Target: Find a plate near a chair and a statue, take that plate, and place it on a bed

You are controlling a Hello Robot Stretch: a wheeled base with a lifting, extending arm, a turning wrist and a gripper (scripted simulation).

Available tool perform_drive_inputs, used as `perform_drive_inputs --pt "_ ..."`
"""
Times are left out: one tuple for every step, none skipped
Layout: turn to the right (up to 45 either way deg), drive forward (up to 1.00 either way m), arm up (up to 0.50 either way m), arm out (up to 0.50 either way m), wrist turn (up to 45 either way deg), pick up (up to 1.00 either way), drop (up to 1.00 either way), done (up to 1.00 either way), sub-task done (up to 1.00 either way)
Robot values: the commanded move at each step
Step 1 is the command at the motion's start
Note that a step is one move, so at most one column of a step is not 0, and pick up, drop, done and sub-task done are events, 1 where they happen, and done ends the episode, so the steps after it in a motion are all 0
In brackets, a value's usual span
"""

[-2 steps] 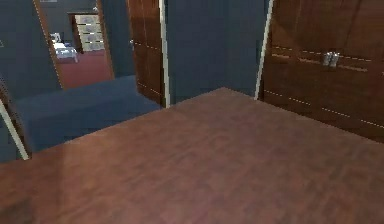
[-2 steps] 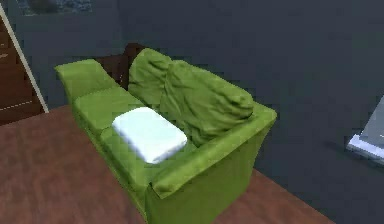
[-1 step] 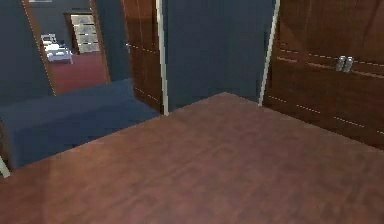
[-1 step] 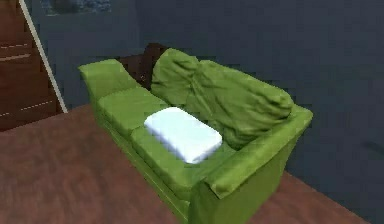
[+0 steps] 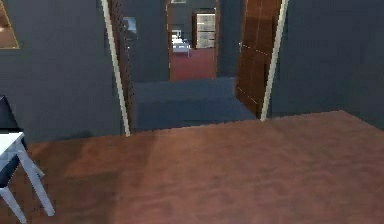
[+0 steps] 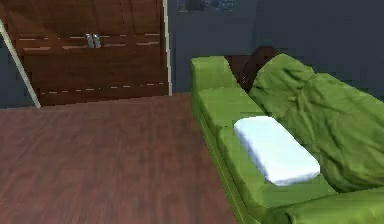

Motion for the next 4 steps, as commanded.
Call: perform_drive_inputs --pt "0.0 0.8 0.0 0.0 0.0 0.0 0.0 0.0 0.0" --pt "-45.0 0.0 0.0 0.0 0.0 0.0 0.0 0.0 0.0" --pt "-15.0 0.0 0.0 0.0 0.0 0.0 0.0 0.0 0.0" --pt "0.0 0.8 0.0 0.0 0.0 0.0 0.0 0.0 0.0"
